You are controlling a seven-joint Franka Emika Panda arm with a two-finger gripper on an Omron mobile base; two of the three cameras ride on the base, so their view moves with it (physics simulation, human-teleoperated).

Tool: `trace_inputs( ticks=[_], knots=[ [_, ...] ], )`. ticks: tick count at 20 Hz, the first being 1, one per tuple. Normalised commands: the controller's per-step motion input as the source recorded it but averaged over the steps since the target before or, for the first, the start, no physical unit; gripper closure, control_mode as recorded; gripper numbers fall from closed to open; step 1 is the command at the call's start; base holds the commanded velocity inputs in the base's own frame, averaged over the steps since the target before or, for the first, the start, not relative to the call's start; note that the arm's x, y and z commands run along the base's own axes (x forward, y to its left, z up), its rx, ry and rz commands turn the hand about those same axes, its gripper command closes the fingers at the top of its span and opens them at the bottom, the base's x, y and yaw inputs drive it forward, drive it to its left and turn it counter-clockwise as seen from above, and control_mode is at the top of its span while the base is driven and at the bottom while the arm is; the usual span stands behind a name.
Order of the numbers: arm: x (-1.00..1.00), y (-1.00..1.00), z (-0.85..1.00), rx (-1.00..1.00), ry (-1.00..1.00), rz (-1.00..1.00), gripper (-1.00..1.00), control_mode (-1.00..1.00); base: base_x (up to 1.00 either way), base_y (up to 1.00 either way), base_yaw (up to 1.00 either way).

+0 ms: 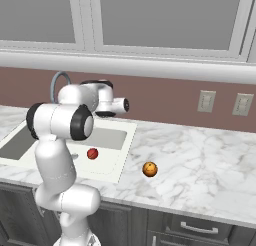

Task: Turn on the sink faucet. Then move the onion from the counter to the sink. Turn off the sink. Move the vegetable from the sink to the pot next to the stove. Finally move the pot to the front left burner.

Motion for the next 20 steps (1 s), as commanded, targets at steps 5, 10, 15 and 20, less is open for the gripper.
trace_inputs(
  ticks=[5, 10, 15, 20],
  knots=[
    [0.2, 0.0, 0.0, 0.05, 0.0, 0.1, -1.0, -1.0, 0.0, 0.0, 0.0],
    [0.18, 0.0, 0.0, 0.03, -0.01, 0.09, -1.0, -1.0, 0.0, 0.0, 0.0],
    [0.15, 0.0, 0.0, 0.03, -0.04, 0.05, -1.0, -1.0, 0.0, 0.0, 0.0],
    [0.07, 0.0, -0.06, 0.01, -0.09, 0.0, -1.0, -1.0, 0.0, 0.0, 0.0]
  ],
)
